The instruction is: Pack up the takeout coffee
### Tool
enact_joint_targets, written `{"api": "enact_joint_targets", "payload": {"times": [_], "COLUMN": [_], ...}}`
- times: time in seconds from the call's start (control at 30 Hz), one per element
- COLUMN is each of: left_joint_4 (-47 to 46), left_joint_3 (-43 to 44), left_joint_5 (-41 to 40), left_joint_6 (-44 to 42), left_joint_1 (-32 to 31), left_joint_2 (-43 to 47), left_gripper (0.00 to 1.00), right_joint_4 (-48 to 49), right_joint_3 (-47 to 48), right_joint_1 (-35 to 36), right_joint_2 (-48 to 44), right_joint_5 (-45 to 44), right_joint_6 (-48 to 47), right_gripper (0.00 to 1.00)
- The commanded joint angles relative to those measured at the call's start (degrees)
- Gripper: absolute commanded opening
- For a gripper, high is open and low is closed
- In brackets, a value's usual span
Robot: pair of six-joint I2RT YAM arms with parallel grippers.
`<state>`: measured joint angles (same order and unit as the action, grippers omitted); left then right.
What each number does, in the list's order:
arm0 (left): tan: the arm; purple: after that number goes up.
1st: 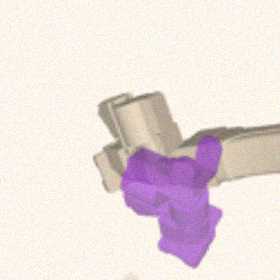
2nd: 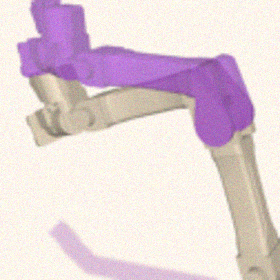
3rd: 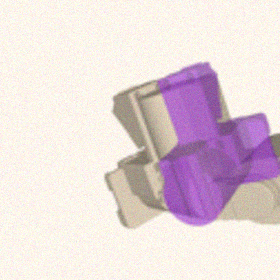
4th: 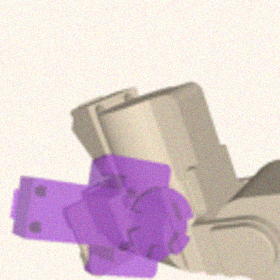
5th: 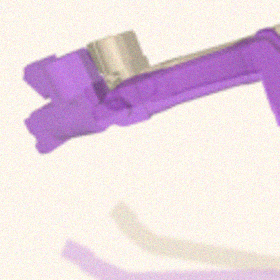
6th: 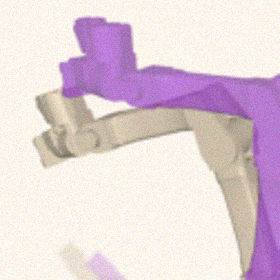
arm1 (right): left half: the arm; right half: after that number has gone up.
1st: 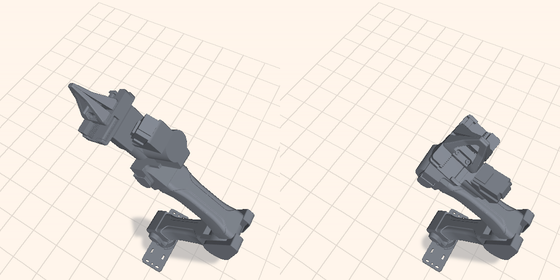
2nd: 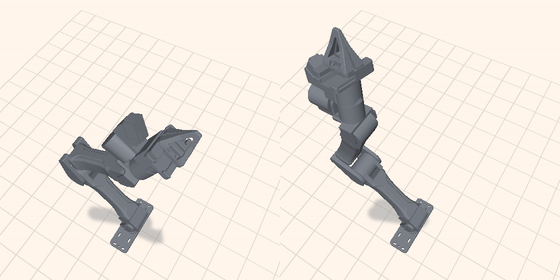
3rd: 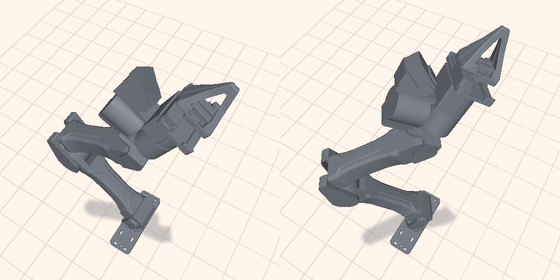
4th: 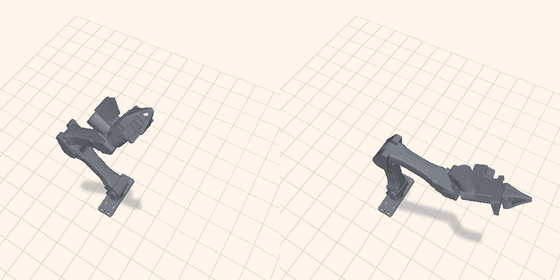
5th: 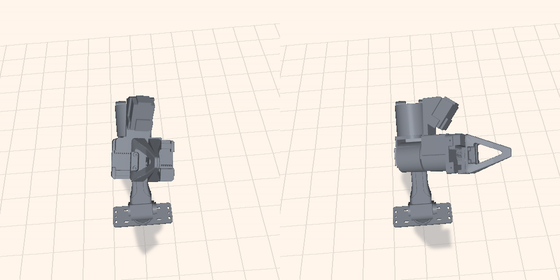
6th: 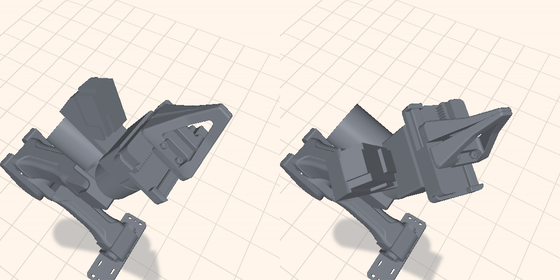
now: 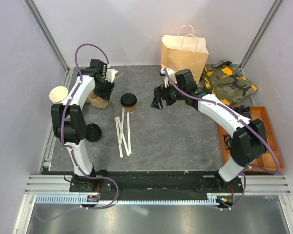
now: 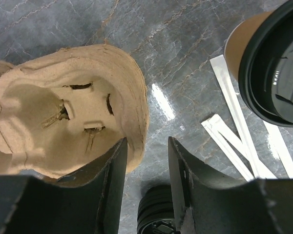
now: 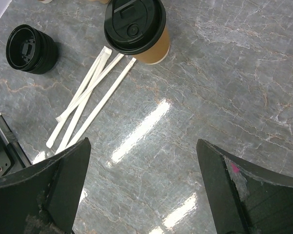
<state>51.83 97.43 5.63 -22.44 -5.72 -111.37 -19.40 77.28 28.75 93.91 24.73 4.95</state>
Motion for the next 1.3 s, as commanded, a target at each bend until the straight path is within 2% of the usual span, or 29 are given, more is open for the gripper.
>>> {"api": "enact_joint_targets", "payload": {"times": [0.0,0.13,0.4,0.87,1.27], "left_joint_4": [-2.26,-2.70,-3.32,-3.76,-3.76], "left_joint_3": [1.62,2.50,3.30,3.12,4.88], "left_joint_5": [-1.06,-2.11,-3.25,-2.38,-2.20], "left_joint_6": [-1.91,-2.17,-2.26,-2.52,-2.44], "left_joint_1": [-0.09,-0.09,-0.09,-0.09,-0.09], "left_joint_2": [-0.78,-0.95,-0.34,1.60,5.02], "left_gripper": [0.45,0.37,0.28,0.03,0.02], "right_joint_4": [0.59,0.77,1.12,1.20,1.29], "right_joint_3": [0.95,1.21,1.39,1.30,1.30], "right_joint_1": [-0.10,-0.01,-0.10,-0.10,-0.10], "right_joint_2": [-0.48,-0.13,0.22,-0.04,-0.04], "right_joint_5": [1.20,1.46,2.08,2.25,2.51], "right_joint_6": [1.02,1.11,1.55,1.47,1.55], "right_gripper": [0.98,0.98,0.98,0.98,0.98]}}
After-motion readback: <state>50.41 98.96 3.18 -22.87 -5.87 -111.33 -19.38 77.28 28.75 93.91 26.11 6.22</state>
